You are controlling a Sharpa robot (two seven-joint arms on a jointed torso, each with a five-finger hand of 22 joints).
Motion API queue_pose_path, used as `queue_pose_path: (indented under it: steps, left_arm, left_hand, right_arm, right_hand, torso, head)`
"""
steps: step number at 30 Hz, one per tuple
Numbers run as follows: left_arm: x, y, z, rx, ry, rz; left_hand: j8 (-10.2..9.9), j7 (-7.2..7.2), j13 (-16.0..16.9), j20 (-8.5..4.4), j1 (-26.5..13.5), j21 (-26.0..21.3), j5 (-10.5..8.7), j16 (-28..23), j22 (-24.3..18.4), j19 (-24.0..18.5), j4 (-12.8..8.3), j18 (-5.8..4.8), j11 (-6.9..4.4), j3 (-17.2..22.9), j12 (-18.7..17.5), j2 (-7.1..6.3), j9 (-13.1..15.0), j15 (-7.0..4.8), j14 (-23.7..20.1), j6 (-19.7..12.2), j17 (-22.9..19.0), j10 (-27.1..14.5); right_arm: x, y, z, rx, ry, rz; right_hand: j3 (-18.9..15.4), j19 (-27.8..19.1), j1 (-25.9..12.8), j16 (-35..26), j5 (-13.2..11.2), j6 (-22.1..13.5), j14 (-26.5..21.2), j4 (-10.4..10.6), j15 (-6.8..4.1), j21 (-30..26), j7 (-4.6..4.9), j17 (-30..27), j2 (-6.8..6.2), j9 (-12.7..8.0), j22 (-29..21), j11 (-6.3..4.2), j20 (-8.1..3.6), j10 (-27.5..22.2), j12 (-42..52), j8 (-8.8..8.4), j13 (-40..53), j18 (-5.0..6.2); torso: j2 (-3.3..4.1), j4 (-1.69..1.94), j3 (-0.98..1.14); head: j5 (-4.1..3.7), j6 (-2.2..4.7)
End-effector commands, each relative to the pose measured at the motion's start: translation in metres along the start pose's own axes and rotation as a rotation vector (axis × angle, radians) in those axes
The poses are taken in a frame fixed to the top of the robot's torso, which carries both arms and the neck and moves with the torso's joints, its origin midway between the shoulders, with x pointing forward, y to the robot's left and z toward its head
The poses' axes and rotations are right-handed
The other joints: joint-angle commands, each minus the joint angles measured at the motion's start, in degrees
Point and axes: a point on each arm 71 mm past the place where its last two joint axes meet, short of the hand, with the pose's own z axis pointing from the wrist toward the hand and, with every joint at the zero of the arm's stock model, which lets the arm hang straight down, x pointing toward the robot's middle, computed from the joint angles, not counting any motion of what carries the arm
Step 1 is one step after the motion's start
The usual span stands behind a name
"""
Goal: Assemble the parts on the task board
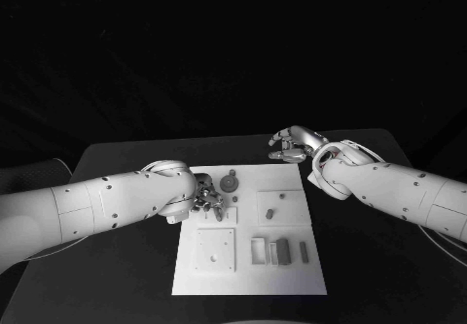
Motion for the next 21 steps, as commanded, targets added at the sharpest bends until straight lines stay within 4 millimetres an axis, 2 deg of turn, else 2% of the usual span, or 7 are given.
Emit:
queue_pose_path:
  steps: [1, 12, 21]
  left_arm:
    - [0.0043, -0.0043, -0.0003, 0.021, 0.027, 0.003]
    - [0.0073, -0.0069, -0.0020, 0.029, 0.033, 0.006]
    - [0.0053, -0.0011, -0.0028, 0.020, 0.020, -0.006]
  left_hand:
    - [-0.02, 0.35, -0.08, 0.20, 0.23, -0.01, 0.15, 0.21, 0.72, -0.06, 0.15, 1.06, 0.12, 0.04, 0.21, -0.57, 0.02, -0.29, 0.10, 0.22, -0.04, -0.15]
    - [-0.03, 0.35, -0.09, 0.20, 0.38, -0.01, 0.13, 0.21, 0.73, -0.07, 0.10, 1.07, 0.12, 0.08, 0.22, -0.59, 0.01, -0.30, 0.09, 0.23, -0.03, -0.16]
    - [-0.05, 0.35, -0.10, 0.20, 0.47, -0.02, 0.12, 0.21, 0.73, -0.07, 0.08, 1.07, 0.12, 0.11, 0.23, -0.57, -0.01, -0.30, 0.09, 0.23, -0.03, -0.17]
  right_arm:
    - [0.0012, 0.0015, -0.0001, -0.012, 0.010, -0.006]
    - [0.0016, 0.0011, -0.0002, -0.010, 0.010, -0.006]
    - [0.0018, 0.0004, -0.0002, -0.007, 0.013, -0.006]
  right_hand:
    - [0.05, -0.31, 0.27, 0.09, 0.37, 0.13, 0.04, 0.42, -0.52, -0.26, 0.42, -0.07, 0.10, -0.06, 0.42, -0.11, 0.13, -0.32, 0.10, 0.21, -0.06, 0.54]
    - [0.04, -0.31, 0.25, 0.09, 0.38, 0.12, 0.04, 0.45, -0.51, -0.26, 0.42, -0.08, 0.09, -0.07, 0.42, -0.11, 0.13, -0.33, 0.11, 0.21, -0.08, 0.54]
    - [0.02, -0.32, 0.21, 0.09, 0.38, 0.10, 0.03, 0.49, -0.51, -0.27, 0.43, -0.08, 0.08, -0.09, 0.42, -0.10, 0.14, -0.33, 0.12, 0.21, -0.09, 0.54]
  torso:
    - [0.01, 0.02, -0.03]
    - [0.03, -0.06, 0.00]
    - [0.04, -0.04, -0.01]
  head:
    - [0.00, -0.02]
    - [-0.05, -0.01]
    - [-0.12, 0.12]
